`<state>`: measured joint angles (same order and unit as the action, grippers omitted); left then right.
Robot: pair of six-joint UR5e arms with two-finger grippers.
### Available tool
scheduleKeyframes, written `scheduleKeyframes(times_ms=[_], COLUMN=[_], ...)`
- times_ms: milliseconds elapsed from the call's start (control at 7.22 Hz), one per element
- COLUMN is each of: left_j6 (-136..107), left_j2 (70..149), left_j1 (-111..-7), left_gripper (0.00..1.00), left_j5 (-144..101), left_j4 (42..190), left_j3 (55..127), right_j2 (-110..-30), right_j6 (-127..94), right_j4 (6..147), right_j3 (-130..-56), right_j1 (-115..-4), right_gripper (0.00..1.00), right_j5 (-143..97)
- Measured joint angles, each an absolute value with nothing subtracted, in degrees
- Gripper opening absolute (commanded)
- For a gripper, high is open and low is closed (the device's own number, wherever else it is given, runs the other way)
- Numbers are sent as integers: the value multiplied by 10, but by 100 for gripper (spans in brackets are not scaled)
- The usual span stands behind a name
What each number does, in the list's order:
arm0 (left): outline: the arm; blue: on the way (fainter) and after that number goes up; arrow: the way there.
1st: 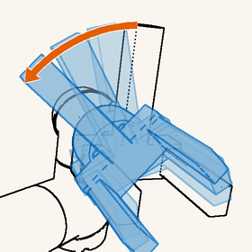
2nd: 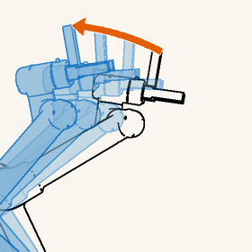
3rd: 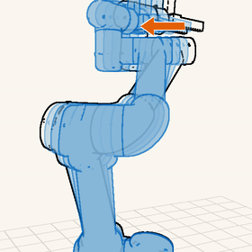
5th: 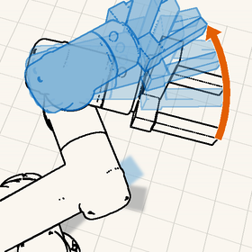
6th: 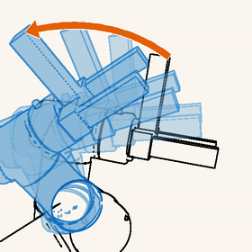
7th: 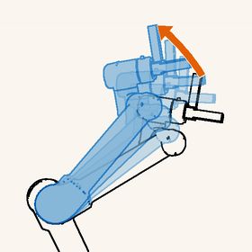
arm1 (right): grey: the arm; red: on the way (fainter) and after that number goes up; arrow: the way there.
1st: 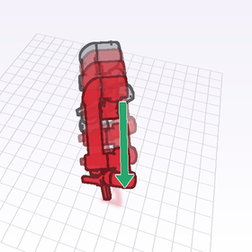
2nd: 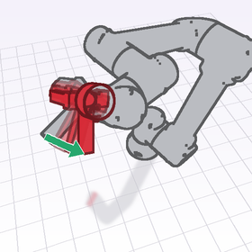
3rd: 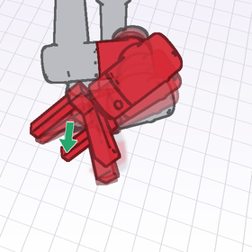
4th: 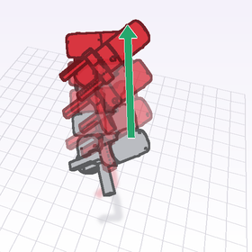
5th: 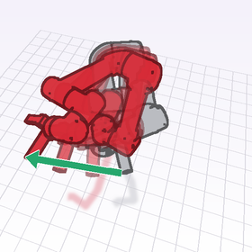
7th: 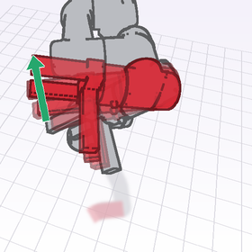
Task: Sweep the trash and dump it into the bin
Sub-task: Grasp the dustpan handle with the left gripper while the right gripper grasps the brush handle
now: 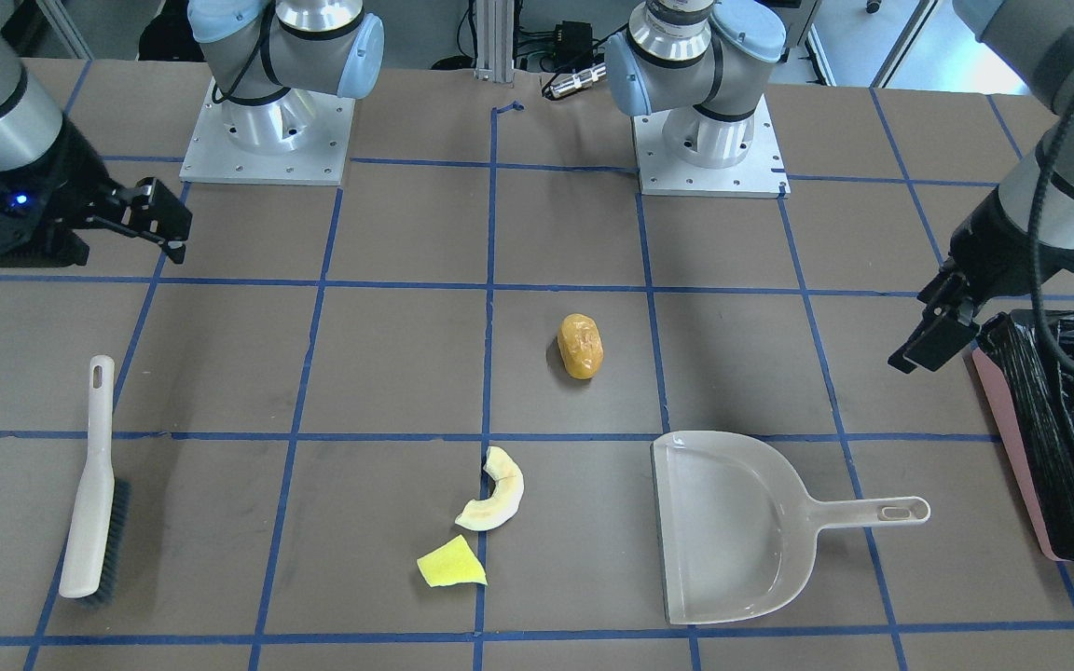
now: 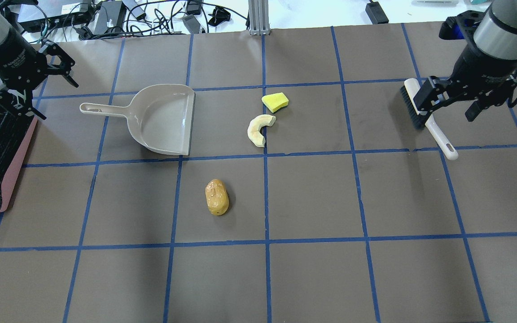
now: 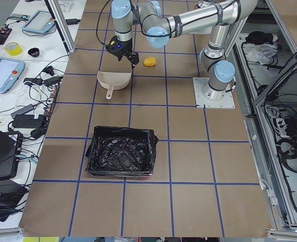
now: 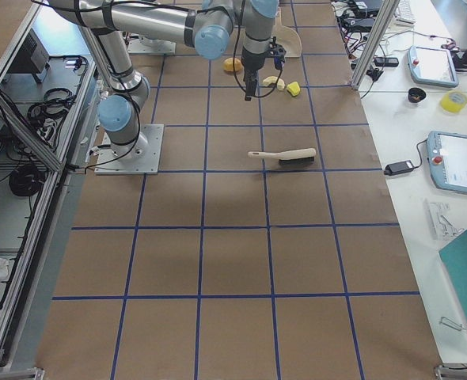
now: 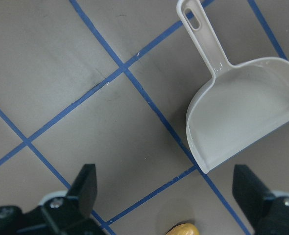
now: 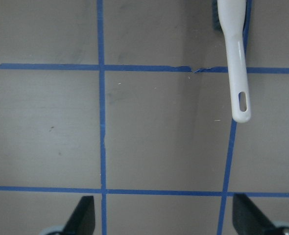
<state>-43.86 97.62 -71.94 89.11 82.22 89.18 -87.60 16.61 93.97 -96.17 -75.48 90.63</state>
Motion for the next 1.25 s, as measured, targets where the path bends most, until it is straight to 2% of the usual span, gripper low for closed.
scheduleKeyframes(times_ms=[277, 554, 693, 831, 1247], left_j6=[-630, -729, -758, -772, -757], left_j2=[1008, 1048, 1073, 1099, 1188], left_j1=[-718, -718, -718, -718, -705], left_gripper=[100, 100, 99, 93, 93], left_j5=[891, 893, 890, 885, 851], left_j4=[767, 751, 753, 755, 835], left_j3=[889, 868, 850, 833, 735], right_j2=[-802, -760, -742, -721, -683], right_j6=[193, 228, 238, 245, 257], right_j4=[1008, 1052, 1071, 1089, 1111], right_j3=[-963, -964, -964, -964, -964], right_j1=[-738, -728, -726, -725, -724], right_gripper=[100, 100, 100, 100, 100], right_j5=[908, 910, 914, 920, 944])
